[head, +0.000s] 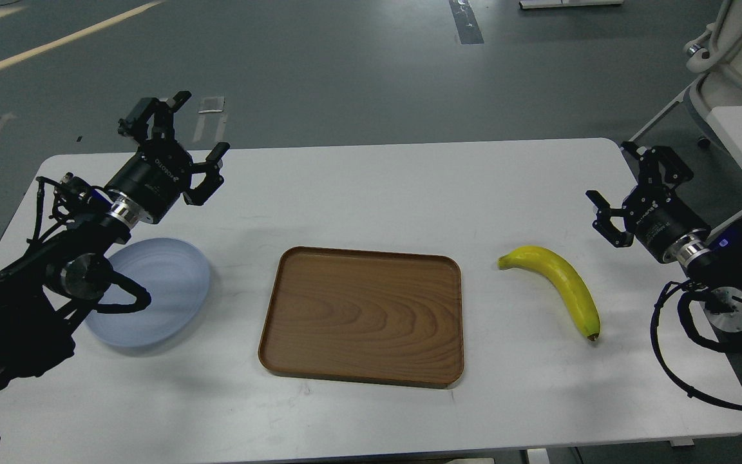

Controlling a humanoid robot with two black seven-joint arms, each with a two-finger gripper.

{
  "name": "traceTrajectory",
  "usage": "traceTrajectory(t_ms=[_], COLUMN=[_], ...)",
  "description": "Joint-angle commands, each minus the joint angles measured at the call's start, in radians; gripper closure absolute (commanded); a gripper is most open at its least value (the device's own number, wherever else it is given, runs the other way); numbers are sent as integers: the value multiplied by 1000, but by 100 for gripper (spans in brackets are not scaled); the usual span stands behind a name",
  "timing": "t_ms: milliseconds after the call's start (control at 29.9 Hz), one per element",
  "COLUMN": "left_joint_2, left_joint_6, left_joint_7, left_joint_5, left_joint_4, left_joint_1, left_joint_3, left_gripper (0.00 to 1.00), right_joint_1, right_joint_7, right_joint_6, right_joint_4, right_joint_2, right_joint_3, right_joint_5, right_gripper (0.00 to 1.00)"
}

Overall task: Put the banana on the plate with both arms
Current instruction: 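Move the left gripper outward and down toward the light blue plate's rim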

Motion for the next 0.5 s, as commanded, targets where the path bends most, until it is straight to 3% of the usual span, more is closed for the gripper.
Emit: traceTrajectory(t_ms=[0,468], left_joint_2=[1,73], left_joint_6=[0,0], left_joint_7=[-4,-2], left_joint_5=[6,14], left_joint_4=[0,3], left_joint_1=[11,9], left_joint_3=[1,3], left_gripper=[2,2], right_joint_1=[2,12], right_joint_7=[0,0], right_joint_6=[0,0], right_joint_4=[0,3], right_joint_2=[0,-9], right_joint_3=[0,-2], right_joint_5=[0,-2], right_gripper=[0,0])
